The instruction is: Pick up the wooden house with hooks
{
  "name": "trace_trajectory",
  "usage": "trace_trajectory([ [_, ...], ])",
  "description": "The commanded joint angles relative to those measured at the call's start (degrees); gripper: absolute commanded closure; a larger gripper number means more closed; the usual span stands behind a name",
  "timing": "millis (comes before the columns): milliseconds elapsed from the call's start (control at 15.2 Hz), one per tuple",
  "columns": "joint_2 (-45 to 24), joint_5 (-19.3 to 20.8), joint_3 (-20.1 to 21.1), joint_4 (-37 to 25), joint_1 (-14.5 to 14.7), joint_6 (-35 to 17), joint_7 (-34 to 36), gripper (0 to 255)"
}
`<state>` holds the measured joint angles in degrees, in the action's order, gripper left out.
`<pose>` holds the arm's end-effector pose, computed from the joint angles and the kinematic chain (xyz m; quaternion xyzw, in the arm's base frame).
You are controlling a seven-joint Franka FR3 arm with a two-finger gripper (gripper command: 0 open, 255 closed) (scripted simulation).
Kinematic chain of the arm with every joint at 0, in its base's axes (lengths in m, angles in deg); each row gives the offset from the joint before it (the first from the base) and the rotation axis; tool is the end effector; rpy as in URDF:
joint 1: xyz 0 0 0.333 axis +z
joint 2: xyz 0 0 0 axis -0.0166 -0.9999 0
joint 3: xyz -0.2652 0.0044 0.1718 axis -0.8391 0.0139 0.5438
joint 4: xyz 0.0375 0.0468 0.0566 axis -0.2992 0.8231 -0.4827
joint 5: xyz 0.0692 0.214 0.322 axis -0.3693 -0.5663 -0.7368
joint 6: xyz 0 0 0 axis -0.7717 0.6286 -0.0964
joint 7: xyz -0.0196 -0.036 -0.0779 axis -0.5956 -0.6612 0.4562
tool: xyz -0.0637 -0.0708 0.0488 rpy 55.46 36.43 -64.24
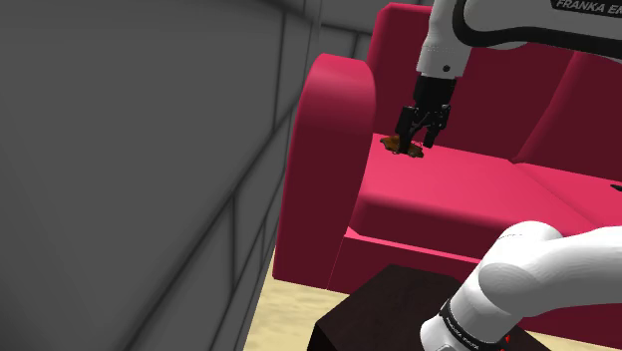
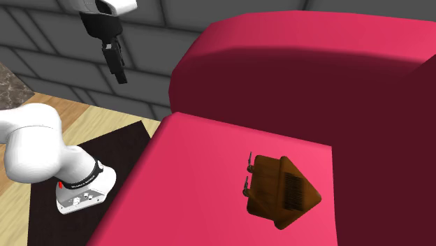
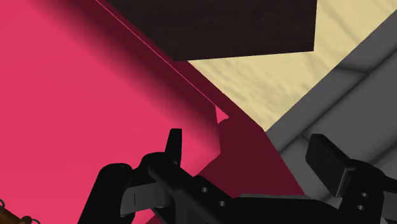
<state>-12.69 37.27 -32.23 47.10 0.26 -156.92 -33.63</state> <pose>0.2952 0.0168 0.6037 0.9970 -0.0610 -0.0439 0.0206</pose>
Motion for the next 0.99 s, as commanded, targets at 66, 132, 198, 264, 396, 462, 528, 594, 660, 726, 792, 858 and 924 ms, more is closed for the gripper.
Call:
trace_trajectory([
  [66, -0.36, 0.74, -1.24, 0.33, -0.44, -1.12, -1.17, 0],
  [132, -0.78, 1.45, -2.49, 0.59, -0.89, -2.25, -2.33, 0],
  [198, -1.29, 2.13, -3.74, 0.79, -1.31, -3.39, -3.47, 0],
  [264, -1.86, 2.77, -5.00, 0.92, -1.73, -4.54, -4.62, 0],
  [396, -3.22, 3.94, -7.52, 0.98, -2.52, -6.86, -6.87, 0],
  [462, -4.01, 4.46, -8.77, 0.91, -2.90, -8.03, -8.01, 0],
  [528, -4.87, 4.92, -10.02, 0.77, -3.28, -9.20, -9.14, 0],
  [594, -5.79, 5.33, -11.27, 0.56, -3.63, -10.36, -10.28, 0],
  [660, -6.78, 5.68, -12.52, 0.29, -3.96, -11.52, -11.42, 0],
  [726, -7.83, 5.97, -13.77, -0.06, -4.26, -12.67, -12.56, 0],
  [792, -8.95, 6.20, -15.03, -0.47, -4.53, -13.80, -13.71, 0],
  [858, -10.12, 6.35, -16.28, -0.95, -4.79, -14.93, -14.88, 0],
  [924, -11.36, 6.44, -17.53, -1.50, -5.02, -16.03, -16.06, 0],
])
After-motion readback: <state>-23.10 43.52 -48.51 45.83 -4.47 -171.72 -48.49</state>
